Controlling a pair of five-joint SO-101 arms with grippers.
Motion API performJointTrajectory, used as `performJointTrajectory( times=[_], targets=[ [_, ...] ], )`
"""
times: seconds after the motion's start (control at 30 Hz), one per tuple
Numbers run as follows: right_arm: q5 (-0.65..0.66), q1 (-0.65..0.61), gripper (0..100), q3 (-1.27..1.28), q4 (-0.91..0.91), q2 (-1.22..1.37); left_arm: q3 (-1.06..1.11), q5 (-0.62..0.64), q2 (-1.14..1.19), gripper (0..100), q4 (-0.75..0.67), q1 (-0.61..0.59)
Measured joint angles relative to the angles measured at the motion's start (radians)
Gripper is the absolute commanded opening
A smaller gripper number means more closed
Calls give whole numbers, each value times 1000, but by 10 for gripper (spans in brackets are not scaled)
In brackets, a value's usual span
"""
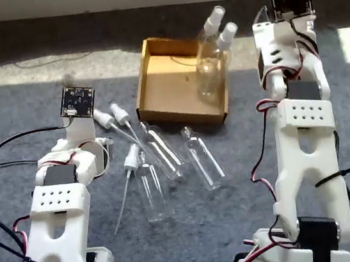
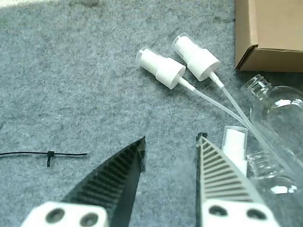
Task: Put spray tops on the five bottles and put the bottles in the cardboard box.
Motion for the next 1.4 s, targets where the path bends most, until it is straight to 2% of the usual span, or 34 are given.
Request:
performJointTrajectory(
  times=[0.13,0.4,0.73,0.93,1.03,1.13,1.23,1.4],
  targets=[
    [-92,34,4,143,-180,35,0,0,0,168,0,0],
    [-103,26,4,367,-358,37,0,0,0,168,0,0],
    [-103,-117,4,384,-476,48,0,0,0,168,0,0],
    [-106,-110,4,368,-641,124,0,0,0,168,0,0],
    [-157,-84,4,365,-681,170,0,0,0,168,0,0],
    [-249,-58,4,365,-690,173,0,0,0,168,0,0],
    [-276,-58,4,391,-652,104,0,0,0,168,0,0],
    [-284,-106,9,535,-322,-196,0,0,0,169,0,0]
  ],
)
